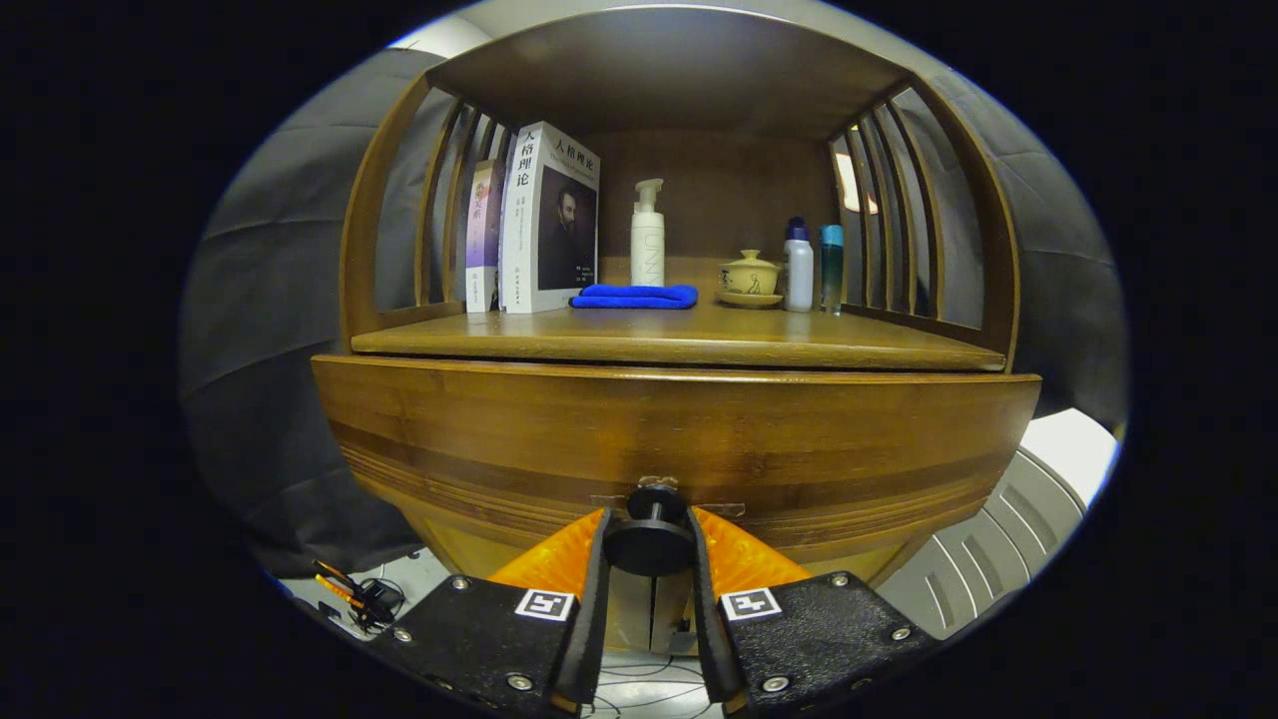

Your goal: Pull open the drawer, take out the items inside it, and place them on the countertop above the cabinet.

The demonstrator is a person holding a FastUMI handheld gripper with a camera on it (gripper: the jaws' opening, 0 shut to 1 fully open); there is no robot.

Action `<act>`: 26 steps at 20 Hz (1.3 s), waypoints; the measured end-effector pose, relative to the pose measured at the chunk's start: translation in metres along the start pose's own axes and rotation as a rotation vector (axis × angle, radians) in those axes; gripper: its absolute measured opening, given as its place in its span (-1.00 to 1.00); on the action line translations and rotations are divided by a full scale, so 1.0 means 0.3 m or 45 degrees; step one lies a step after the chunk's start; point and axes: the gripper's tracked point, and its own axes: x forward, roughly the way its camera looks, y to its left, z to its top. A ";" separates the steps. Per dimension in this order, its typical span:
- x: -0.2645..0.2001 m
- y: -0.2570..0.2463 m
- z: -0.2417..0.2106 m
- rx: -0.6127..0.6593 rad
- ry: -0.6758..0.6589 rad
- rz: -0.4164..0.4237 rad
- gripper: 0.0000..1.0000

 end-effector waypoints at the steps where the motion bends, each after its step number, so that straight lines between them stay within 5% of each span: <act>1: -0.022 0.003 -0.003 0.000 0.001 0.002 -0.21; 26: -0.458 0.015 -0.136 0.081 0.214 -0.051 -0.21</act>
